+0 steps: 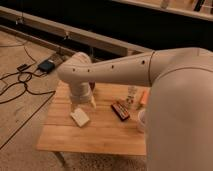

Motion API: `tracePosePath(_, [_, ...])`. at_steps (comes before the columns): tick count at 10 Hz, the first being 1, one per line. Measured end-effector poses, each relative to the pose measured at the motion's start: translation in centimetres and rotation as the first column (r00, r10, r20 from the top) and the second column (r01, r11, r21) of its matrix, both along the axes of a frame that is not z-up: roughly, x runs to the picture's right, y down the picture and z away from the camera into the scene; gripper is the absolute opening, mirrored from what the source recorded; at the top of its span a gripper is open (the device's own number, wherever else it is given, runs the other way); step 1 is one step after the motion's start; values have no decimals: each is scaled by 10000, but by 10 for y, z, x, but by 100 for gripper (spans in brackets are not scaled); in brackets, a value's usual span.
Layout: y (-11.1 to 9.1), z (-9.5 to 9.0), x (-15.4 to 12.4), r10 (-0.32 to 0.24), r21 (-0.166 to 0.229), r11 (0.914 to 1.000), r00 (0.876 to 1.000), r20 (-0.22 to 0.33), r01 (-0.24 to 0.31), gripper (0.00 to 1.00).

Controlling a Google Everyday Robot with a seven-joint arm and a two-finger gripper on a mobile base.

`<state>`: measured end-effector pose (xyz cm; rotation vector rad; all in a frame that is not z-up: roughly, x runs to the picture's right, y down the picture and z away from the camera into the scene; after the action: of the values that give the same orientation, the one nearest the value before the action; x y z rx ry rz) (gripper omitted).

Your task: Place the eraser on the white sponge

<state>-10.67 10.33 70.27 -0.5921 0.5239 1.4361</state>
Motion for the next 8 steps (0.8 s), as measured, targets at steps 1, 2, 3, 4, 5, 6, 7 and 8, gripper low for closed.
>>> tracePosePath(1, [0, 1, 2, 17, -43, 10000, 10000, 30, -17, 65])
tracePosePath(2, [0, 6, 9, 34, -99, 9999, 10000, 37, -33, 65])
tracePosePath(3, [-1, 16, 27, 44, -159, 9999, 10000, 15, -44, 65])
tracePosePath(4, [-2, 29, 45, 10, -168, 9999, 9999, 113, -9, 65])
tracePosePath(5, [-3, 38, 57, -73, -164, 9998, 9997, 229, 77, 65])
tracePosePath(6, [-4, 51, 70, -195, -128, 9997, 9990, 408, 200, 65])
tracePosePath(7, [-6, 61, 80, -282, -83, 9996, 9981, 541, 287, 65])
tracePosePath(8, [-7, 74, 96, -409, -77, 9991, 9967, 699, 416, 65])
